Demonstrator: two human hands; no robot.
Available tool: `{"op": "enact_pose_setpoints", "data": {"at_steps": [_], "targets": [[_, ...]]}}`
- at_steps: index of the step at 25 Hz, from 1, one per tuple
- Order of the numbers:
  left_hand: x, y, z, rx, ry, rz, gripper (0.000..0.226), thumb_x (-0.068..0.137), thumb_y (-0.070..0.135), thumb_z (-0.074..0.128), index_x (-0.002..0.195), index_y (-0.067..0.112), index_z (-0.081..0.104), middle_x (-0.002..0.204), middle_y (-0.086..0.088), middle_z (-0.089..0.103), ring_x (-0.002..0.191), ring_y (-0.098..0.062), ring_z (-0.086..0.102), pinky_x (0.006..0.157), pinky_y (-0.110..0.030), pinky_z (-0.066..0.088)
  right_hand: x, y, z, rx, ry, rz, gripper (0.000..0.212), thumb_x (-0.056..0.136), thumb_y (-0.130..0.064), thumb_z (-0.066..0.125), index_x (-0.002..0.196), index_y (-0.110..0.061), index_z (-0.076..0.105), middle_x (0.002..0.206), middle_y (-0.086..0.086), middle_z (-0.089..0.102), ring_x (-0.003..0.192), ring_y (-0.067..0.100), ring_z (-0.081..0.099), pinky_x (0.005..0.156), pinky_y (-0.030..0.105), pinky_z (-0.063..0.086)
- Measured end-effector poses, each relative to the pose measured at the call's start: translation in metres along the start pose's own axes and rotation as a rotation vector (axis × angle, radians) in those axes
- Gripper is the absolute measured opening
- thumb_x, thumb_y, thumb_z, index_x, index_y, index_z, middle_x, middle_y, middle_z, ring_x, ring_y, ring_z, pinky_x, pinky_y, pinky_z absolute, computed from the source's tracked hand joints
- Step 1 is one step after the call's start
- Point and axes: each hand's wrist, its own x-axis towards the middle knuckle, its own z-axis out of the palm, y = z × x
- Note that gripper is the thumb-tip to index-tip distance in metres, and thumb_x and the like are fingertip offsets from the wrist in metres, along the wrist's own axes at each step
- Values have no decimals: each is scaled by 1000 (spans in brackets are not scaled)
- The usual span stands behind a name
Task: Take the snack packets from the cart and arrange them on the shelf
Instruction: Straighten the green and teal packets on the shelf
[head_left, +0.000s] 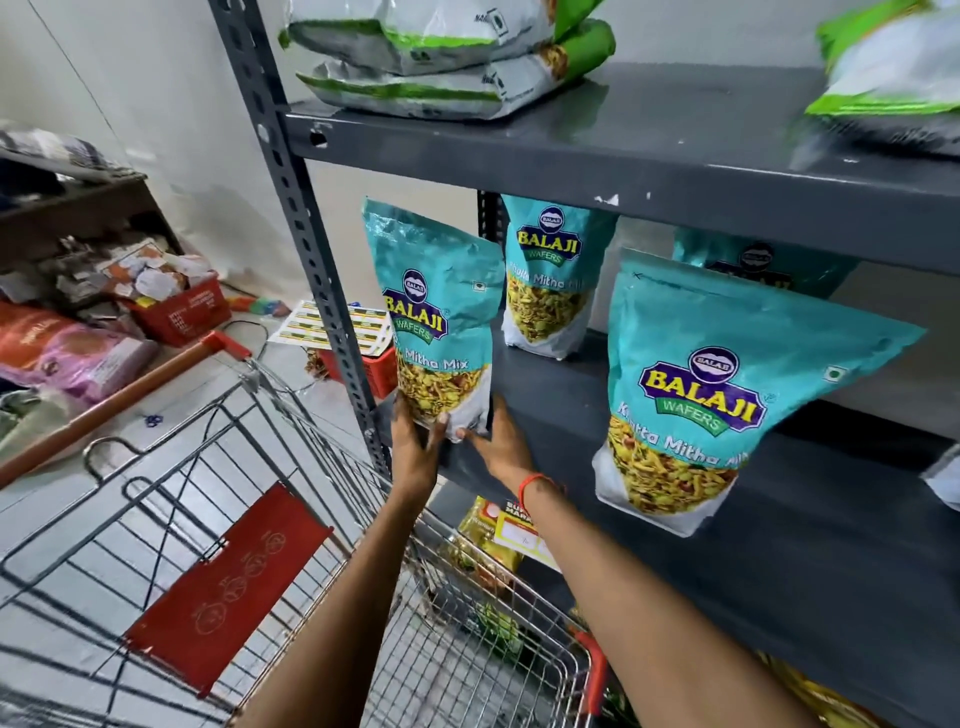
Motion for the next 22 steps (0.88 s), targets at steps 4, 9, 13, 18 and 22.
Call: {"op": "enact_pose_setpoints", "data": {"at_steps": [4,9,13,18,22], "targets": [[-14,13,3,76,53,-13,80,92,28,54,149,8,2,160,-16,6,148,-26,9,123,-39,9,-33,-26,-20,90,45,-51,69,87,-19,65,144,-5,28,152,13,35,141,26,34,116,39,31],[-67,46,52,18,-183,249,90,82,41,62,150,24,5,159,8,12,145,-1,13,115,-11,16,-142,2,-80,56,752,-534,43,90,-34,61,126,-15,49,126,1,52,123,11,48,105,25,39],[-85,55,107,77,-657,112,96,78,24,74,149,13,12,157,0,24,139,-4,22,109,-12,22,-161,78,-147,-35,853,-125,99,62,-42,84,138,-4,34,140,15,36,134,24,34,111,39,34],[-74,54,118,107,-650,34,72,78,29,73,138,11,38,141,-9,51,131,-23,47,111,-42,38,-136,112,-170,160,438,81,83,59,-21,89,126,-23,40,132,10,52,117,17,53,84,3,44],[-74,54,118,98,-658,16,71,78,28,74,137,12,39,140,-9,52,128,-22,49,111,-46,39,-134,115,-170,169,456,17,81,63,-24,86,130,-21,41,127,3,53,117,17,54,91,16,47]]}}
